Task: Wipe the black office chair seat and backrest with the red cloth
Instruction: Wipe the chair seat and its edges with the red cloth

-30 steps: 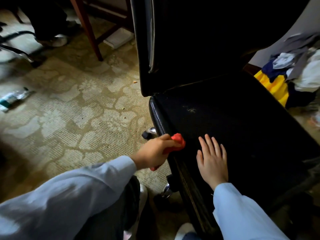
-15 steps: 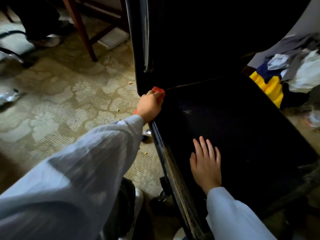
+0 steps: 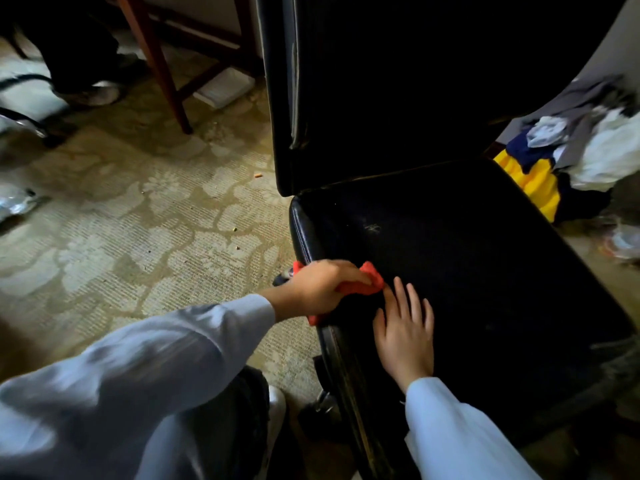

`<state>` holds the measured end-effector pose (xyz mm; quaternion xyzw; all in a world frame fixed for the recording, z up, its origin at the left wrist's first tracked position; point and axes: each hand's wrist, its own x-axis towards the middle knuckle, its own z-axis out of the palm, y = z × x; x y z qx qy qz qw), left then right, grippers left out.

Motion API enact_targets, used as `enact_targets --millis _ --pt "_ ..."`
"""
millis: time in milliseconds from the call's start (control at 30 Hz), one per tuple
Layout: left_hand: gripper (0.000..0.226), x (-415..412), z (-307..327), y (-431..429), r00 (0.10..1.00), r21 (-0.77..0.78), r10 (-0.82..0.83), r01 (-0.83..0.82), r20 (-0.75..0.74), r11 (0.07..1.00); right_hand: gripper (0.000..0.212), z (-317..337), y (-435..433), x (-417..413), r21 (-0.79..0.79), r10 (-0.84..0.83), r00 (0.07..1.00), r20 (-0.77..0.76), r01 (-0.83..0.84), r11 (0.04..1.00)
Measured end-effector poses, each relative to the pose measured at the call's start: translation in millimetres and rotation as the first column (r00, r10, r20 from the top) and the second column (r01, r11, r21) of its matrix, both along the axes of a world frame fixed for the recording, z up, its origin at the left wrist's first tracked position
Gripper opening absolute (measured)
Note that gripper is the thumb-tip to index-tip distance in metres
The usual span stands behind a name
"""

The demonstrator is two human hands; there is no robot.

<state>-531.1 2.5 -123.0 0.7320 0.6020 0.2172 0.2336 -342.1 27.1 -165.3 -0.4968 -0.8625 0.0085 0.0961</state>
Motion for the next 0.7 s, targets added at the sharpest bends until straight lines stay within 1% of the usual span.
enact_targets --millis 33,67,133,167,233,300,367,433,467,533,600,700 --pt "0.033 -7.2 6.6 1.7 0.996 0.029 0.048 -0.05 0.069 0.998 0.049 0.2 -0.5 -0.2 -0.001 0.0 1.0 -0.002 0.0 1.0" --pt "0.033 -15.8 12.4 6.8 0.986 0.07 0.129 -0.137 0.108 0.988 0.049 0.1 -0.8 0.1 -0.002 -0.001 1.0 -0.002 0.001 1.0" --pt "0.032 -38.9 17.5 26.5 0.938 0.151 0.335 -0.345 0.092 0.926 0.05 1.2 -1.5 -0.5 -0.008 -0.003 1.0 0.007 0.003 1.0" --pt "0.033 -51.7 17.1 39.5 0.9 0.164 0.43 -0.435 0.066 0.885 0.05 2.0 -1.9 -1.1 -0.01 -0.005 1.0 0.013 0.005 1.0" --pt "0.04 -71.7 13.6 66.7 0.833 0.119 0.553 -0.548 -0.013 0.828 0.05 2.4 -1.9 -1.5 -0.014 -0.01 1.0 0.012 0.01 1.0" --pt "0.043 -75.6 5.0 86.1 0.799 0.033 0.583 -0.585 -0.146 0.81 0.05 1.6 -1.6 -0.9 -0.013 -0.007 1.0 0.002 0.007 1.0" --pt "0.048 -60.8 -0.9 95.1 0.774 -0.017 0.567 -0.595 -0.283 0.804 0.05 0.0 -1.8 -1.0 -0.008 -0.007 1.0 0.007 0.007 1.0" --pt "0.047 -38.1 -1.7 98.2 0.756 0.018 0.552 -0.584 -0.35 0.811 0.05 -2.0 -1.0 -2.6 -0.001 -0.014 1.0 0.025 0.014 1.0" --pt "0.045 -27.5 -2.9 100.0 0.767 0.036 0.526 -0.553 -0.367 0.832 0.05 -3.5 -0.5 -3.1 0.002 -0.017 0.999 0.029 0.017 1.0" --pt "0.043 -9.0 -4.8 101.1 0.805 0.07 0.461 -0.471 -0.374 0.879 0.05 -5.5 0.0 -4.6 0.005 -0.012 1.0 0.02 0.012 1.0" --pt "0.042 4.9 -4.1 98.3 0.844 0.093 0.397 -0.391 -0.361 0.916 0.049 -5.8 0.1 -6.3 -0.018 -0.017 1.0 -0.02 0.017 1.0" --pt "0.047 24.1 -5.5 81.4 0.919 0.152 0.233 -0.193 -0.319 0.969 0.054 -3.0 -0.9 -9.2 -0.093 -0.053 0.985 -0.164 0.038 0.995"
